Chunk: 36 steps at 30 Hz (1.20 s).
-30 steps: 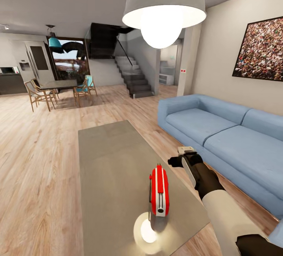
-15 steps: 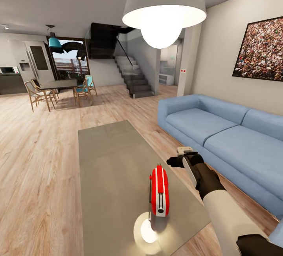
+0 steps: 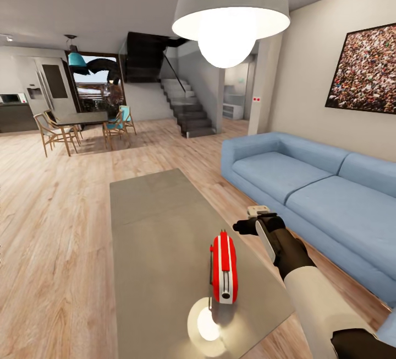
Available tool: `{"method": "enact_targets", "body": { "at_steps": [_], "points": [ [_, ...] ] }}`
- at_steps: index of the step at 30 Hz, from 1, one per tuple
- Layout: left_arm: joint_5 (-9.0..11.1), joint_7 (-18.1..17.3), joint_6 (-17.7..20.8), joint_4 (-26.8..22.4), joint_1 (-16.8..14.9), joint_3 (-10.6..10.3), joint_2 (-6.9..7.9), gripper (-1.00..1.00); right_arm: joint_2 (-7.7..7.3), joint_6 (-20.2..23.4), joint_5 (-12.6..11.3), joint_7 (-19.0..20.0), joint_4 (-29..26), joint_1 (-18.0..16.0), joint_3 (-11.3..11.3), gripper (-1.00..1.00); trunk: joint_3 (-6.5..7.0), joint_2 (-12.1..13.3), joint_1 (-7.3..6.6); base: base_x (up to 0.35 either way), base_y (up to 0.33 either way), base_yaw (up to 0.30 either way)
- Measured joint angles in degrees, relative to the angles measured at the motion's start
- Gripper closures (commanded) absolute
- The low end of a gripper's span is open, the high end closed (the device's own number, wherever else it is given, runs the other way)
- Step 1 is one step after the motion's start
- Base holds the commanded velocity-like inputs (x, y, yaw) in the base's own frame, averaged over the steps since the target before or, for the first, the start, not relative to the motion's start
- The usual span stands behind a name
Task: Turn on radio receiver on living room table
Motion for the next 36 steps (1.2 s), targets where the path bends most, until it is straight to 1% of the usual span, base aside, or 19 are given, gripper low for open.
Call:
{"method": "enact_targets", "body": {
  "at_steps": [5, 21, 28, 36],
  "points": [
    [0.0, 0.0, -0.01, 0.0, 0.0, 0.0, 0.01, -1.0, 0.0, 0.0, -0.02, 0.0, 0.0, 0.0, 0.0, -1.0, 0.0, 0.0, 0.0, 0.0, 0.161, 0.0],
    [0.0, 0.0, -0.01, 0.0, 0.0, 0.0, 0.01, -1.0, 0.0, 0.0, -0.09, 0.0, 0.06, 0.0, 0.0, -1.0, 0.0, 0.0, 0.0, 0.0, 0.014, 0.0],
    [0.0, 0.0, -0.02, 0.0, 0.0, 0.0, 0.01, -1.0, 0.0, 0.0, -0.21, -0.03, 0.15, 0.0, 0.0, -1.0, 0.0, 0.0, 0.0, 0.0, 0.147, 0.0],
    [0.0, 0.0, -0.02, 0.0, 0.0, 0.0, 0.01, -1.0, 0.07, 0.17, -0.42, -0.64, 0.88, 0.0, 0.05, -1.0, 0.0, 0.0, 0.0, 0.0, 0.021, 0.0]
  ]
}}
